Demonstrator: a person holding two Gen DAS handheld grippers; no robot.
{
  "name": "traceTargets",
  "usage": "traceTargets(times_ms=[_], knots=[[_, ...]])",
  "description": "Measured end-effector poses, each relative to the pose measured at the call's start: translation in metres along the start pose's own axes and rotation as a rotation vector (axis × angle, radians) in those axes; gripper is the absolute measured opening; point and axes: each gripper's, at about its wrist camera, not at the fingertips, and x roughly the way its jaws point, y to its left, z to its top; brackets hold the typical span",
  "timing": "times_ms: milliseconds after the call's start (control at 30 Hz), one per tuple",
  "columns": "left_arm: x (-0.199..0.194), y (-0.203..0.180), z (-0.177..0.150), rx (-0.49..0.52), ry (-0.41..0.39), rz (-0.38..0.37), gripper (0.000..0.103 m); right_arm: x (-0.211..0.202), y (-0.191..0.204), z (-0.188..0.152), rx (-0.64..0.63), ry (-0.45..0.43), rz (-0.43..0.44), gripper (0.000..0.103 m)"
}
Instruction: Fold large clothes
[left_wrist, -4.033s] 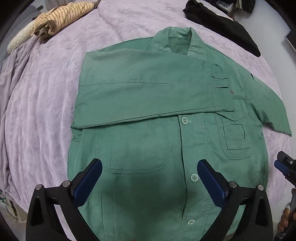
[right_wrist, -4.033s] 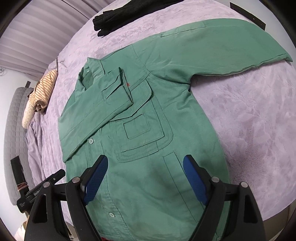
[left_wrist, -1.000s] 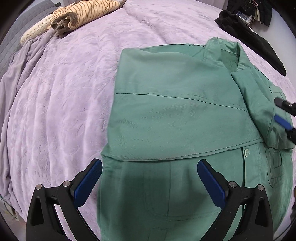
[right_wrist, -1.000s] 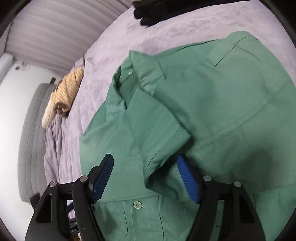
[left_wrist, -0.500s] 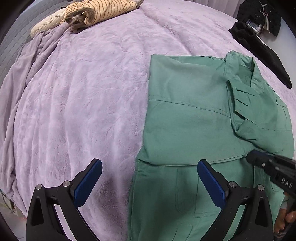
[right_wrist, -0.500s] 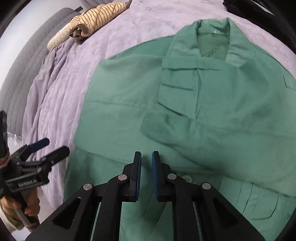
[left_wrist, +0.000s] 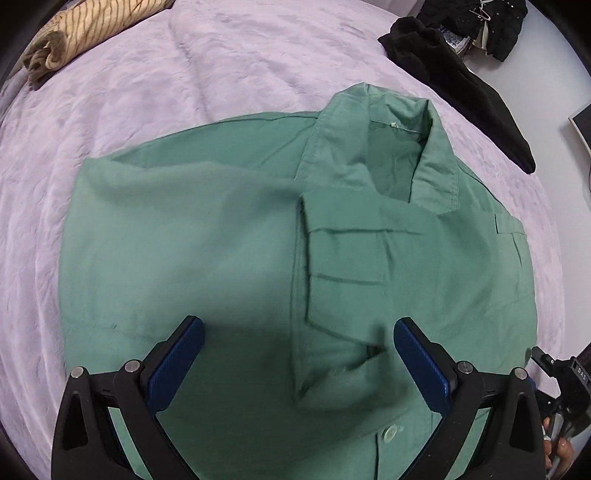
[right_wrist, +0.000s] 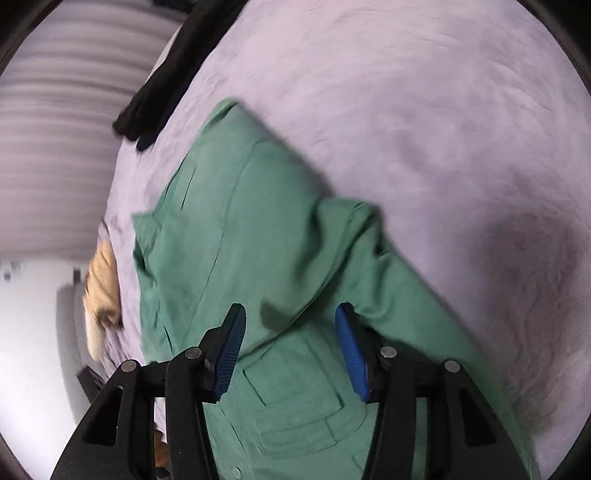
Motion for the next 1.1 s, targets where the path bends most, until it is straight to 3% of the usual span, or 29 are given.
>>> traceTargets(times_ms=[67, 100, 167, 233, 267, 367, 433, 467, 500, 567, 633, 767, 967, 1033, 1100], knots=[[0.005, -0.008, 0.012, -0.005, -0.017, 0.014, 0.103, -0.001, -0.022, 0.013, 0.128, -0.028, 0.093, 0.049], [0.006, -0.011, 0.016, -0.006, -0.022, 0.022, 0.103, -0.002, -0.028, 0.018, 0.167, -0.042, 0.122, 0.008], [0.011, -0.013, 0.019, 0.0, -0.023, 0.052, 0.103, -0.008, -0.032, 0.025, 0.202, -0.078, 0.14, 0.003], [0.015, -0.013, 0.019, 0.001, -0.01, 0.07, 0.103, -0.016, -0.031, 0.029, 0.153, -0.108, 0.07, 0.003], [0.016, -0.013, 0.019, -0.005, -0.005, 0.066, 0.103, -0.015, -0.034, 0.03, 0.135, -0.108, 0.019, 0.003], [0.014, -0.013, 0.022, -0.015, -0.006, 0.032, 0.099, -0.012, -0.046, 0.03, 0.12, -0.069, 0.039, 0.003], [0.017, -0.017, 0.029, -0.014, 0.001, 0.0, 0.068, -0.012, -0.043, 0.03, 0.078, -0.056, 0.029, 0.003], [0.017, -0.02, 0.032, -0.012, 0.008, -0.033, 0.026, -0.015, -0.043, 0.033, 0.068, -0.052, 0.022, 0.003], [0.016, -0.021, 0.035, -0.021, 0.008, -0.018, 0.016, -0.013, -0.042, 0.032, 0.067, -0.048, 0.019, 0.003], [0.002, -0.019, 0.039, -0.035, -0.046, -0.037, 0.01, -0.013, -0.043, 0.032, 0.078, -0.047, 0.024, 0.003], [-0.004, -0.018, 0.041, -0.006, -0.074, -0.019, 0.01, -0.013, -0.045, 0.031, 0.078, -0.047, 0.032, 0.003], [0.012, -0.011, 0.039, 0.032, -0.04, 0.011, 0.01, -0.01, -0.043, 0.027, 0.05, -0.045, 0.022, 0.003], [-0.011, -0.023, 0.032, 0.089, -0.049, 0.045, 0.012, -0.017, -0.033, 0.026, 0.005, 0.012, -0.016, 0.004], [-0.023, -0.026, 0.033, 0.099, -0.06, 0.069, 0.025, -0.029, -0.025, 0.023, -0.037, 0.019, -0.051, 0.005], [-0.041, -0.022, 0.03, 0.11, -0.096, 0.124, 0.047, -0.046, -0.014, 0.018, -0.107, -0.01, -0.066, 0.008]])
